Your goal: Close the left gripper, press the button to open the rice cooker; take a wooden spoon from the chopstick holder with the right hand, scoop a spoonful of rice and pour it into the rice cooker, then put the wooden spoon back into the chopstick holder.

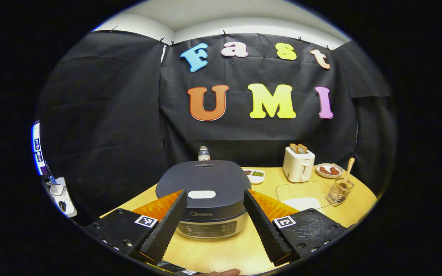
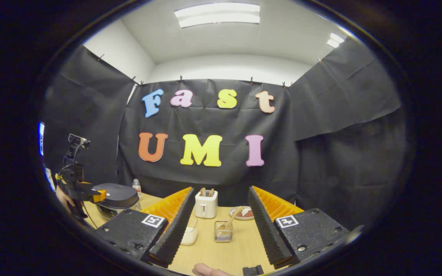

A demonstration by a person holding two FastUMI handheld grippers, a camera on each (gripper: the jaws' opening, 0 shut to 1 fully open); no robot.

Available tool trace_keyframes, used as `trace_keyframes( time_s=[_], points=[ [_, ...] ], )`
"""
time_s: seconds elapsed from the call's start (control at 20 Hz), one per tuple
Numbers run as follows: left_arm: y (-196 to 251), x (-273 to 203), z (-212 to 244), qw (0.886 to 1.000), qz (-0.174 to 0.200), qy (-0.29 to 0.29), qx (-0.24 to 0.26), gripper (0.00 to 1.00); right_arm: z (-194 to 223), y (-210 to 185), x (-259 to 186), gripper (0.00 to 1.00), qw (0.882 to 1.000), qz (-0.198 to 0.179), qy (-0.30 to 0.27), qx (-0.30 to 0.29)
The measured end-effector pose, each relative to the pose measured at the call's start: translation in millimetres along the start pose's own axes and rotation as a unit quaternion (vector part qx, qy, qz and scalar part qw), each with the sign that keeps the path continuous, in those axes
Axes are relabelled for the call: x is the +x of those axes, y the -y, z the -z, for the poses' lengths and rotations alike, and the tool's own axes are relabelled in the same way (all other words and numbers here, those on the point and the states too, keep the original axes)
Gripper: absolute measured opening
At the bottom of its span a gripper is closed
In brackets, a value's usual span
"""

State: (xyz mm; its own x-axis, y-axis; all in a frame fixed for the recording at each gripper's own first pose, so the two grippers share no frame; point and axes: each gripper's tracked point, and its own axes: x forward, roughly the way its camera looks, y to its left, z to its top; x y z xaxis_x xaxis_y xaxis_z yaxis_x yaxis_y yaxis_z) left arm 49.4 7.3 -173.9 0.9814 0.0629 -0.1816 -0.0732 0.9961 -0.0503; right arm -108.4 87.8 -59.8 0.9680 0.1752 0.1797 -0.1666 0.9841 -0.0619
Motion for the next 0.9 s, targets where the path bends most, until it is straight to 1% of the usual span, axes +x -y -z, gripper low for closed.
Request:
trace_keyframes(
  time_s=[0.1, 0.3, 0.35, 0.4, 0.7, 0.75, 0.9],
  points=[
    [12, -17, -4, 1.000, 0.018, 0.000, -0.010, 0.95, 4, 3, 1, 0.90, 1.000, 0.003, -0.005, -0.002],
    [32, -51, -20, 0.999, 0.043, 0.024, -0.011, 0.95, 8, 6, 2, 0.92, 1.000, 0.005, -0.011, 0.005],
    [38, -59, -25, 0.998, 0.050, 0.029, -0.013, 0.95, 9, 6, 2, 0.90, 1.000, 0.004, -0.011, 0.005],
    [43, -67, -27, 0.998, 0.058, 0.032, -0.013, 0.94, 10, 6, 2, 0.92, 1.000, 0.004, -0.011, 0.004],
    [65, -106, -35, 0.996, 0.075, 0.053, -0.013, 0.94, 19, 14, 2, 0.92, 1.000, 0.012, -0.025, -0.001],
    [69, -111, -35, 0.995, 0.079, 0.056, -0.007, 0.94, 20, 17, 2, 0.90, 1.000, 0.014, -0.027, -0.001],
    [78, -124, -36, 0.994, 0.080, 0.073, 0.014, 0.95, 23, 19, 3, 0.90, 0.999, 0.015, -0.031, -0.002]
  ],
)
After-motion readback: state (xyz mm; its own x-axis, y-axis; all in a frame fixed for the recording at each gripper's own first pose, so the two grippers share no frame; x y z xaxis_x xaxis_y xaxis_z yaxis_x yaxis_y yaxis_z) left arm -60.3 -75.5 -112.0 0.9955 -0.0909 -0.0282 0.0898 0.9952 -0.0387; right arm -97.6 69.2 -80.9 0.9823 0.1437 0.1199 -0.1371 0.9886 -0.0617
